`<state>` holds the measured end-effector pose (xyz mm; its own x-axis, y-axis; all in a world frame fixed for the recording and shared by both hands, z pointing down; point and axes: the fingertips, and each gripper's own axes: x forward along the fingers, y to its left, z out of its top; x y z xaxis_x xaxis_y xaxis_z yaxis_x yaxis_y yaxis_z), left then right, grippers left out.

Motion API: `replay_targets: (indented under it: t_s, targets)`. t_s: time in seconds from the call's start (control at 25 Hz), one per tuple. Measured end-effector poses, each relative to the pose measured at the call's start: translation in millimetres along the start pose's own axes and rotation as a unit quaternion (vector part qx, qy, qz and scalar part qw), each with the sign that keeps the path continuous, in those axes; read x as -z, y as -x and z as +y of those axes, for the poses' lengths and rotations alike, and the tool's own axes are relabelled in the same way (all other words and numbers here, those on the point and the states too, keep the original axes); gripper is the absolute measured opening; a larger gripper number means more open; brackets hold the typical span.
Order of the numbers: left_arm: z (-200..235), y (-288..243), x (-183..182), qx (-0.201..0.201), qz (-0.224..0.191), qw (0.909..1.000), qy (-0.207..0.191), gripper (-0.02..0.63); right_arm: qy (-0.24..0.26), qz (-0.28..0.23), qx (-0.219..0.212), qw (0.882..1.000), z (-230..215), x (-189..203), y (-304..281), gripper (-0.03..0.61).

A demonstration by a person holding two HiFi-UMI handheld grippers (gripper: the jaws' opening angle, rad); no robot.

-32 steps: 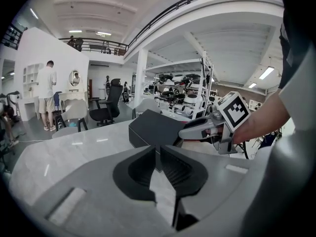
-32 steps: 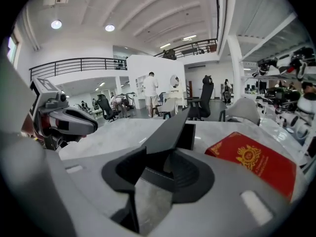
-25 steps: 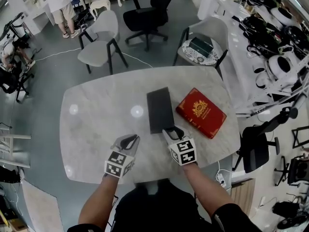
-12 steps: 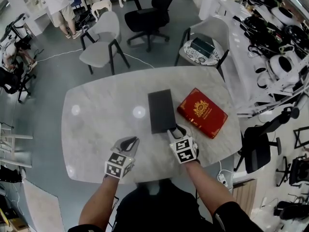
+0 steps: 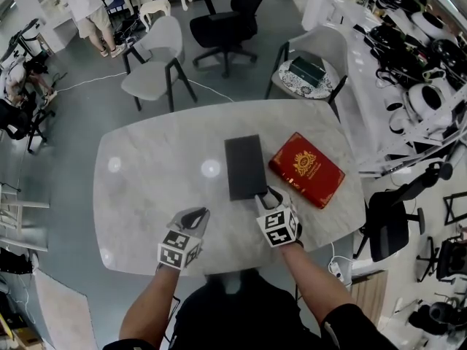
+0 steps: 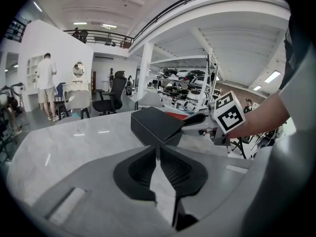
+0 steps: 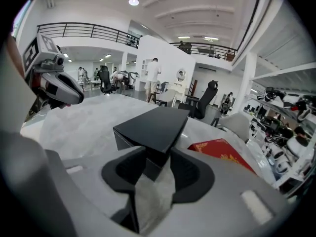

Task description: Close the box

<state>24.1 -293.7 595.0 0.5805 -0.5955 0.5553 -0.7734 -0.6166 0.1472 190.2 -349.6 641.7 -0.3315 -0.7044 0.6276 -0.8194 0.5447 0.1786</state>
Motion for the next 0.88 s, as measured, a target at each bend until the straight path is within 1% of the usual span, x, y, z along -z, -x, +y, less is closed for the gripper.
replay_targets:
  t_s: [0.24, 0.56, 0.72, 0.88]
  targets:
    - [-1.0, 0.2, 2.9, 0.001, -0.001, 1.0, 0.006, 0.035, -0.06, 0.002, -0.036, 0.998, 4.3, 7.5, 1.0, 0.164]
    - [-0.3, 3.3, 1.8, 0.002, -0.001, 0.9999, 0.014, 0.034, -0.06, 0.002, -0.049, 0.997, 5.3, 4.6, 2.5, 0.164]
    - [-4.4, 9.2, -8.1, 0.001, -0.015, 0.9999, 0.008, 0.032, -0.057, -0.008, -0.046, 0.997, 5.6, -5.3, 9.9, 0.163]
    - [-5.2, 29.8, -28.5, -0.003, -0.047, 0.9989, -0.006, 0.031, -0.06, -0.038, -0.039, 0.997, 10.3, -25.0, 29.2, 0.108]
